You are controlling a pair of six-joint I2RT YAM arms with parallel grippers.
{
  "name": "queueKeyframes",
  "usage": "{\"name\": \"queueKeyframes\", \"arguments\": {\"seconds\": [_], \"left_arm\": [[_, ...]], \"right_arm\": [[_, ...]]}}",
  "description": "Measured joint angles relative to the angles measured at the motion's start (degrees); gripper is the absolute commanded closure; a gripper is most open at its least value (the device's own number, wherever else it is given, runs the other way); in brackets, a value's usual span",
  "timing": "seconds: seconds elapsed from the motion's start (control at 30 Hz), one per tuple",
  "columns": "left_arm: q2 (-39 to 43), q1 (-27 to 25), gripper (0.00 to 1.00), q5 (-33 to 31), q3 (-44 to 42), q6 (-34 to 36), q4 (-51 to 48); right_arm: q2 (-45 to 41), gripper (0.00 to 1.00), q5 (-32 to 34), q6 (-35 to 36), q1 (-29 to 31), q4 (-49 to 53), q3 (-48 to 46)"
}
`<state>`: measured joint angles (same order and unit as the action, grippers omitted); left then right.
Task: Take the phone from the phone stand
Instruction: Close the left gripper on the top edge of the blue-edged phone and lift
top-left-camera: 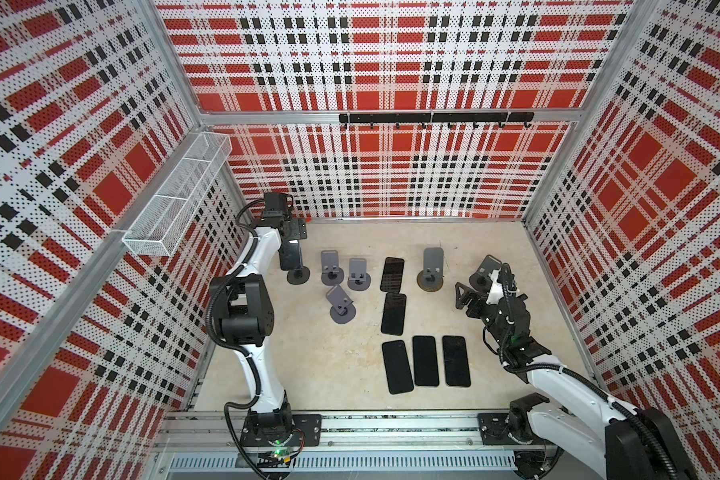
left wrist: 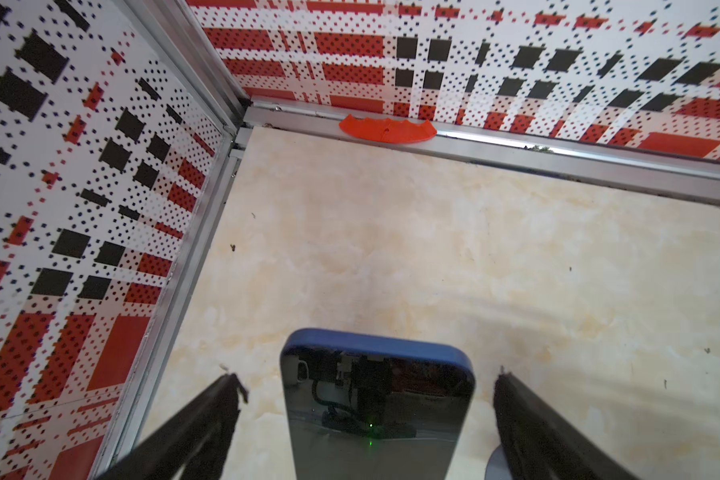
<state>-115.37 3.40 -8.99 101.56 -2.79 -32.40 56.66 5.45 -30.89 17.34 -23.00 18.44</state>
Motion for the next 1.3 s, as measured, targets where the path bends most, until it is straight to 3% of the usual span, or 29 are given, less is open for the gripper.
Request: {"name": "queueKeyframes", "arguments": {"seconds": [0.47, 0.93, 1.3], "left_arm": [[-3.1, 0.8, 0.03, 4.5, 1.0, 0.7, -0.2], [-3.5, 0.8, 0.27, 5.1, 1.1, 0.7, -0.2], [-3.5, 0.8, 0.28, 4.5, 1.1, 0.5, -0.2]], "right_arm": [[-0.2, 0.0, 0.0, 0.0, 0.0, 0.0, 0.0], [-0.2, 0.0, 0.0, 0.0, 0.0, 0.0, 0.0], [-0.2, 0.0, 0.0, 0.0, 0.0, 0.0, 0.0]]}}
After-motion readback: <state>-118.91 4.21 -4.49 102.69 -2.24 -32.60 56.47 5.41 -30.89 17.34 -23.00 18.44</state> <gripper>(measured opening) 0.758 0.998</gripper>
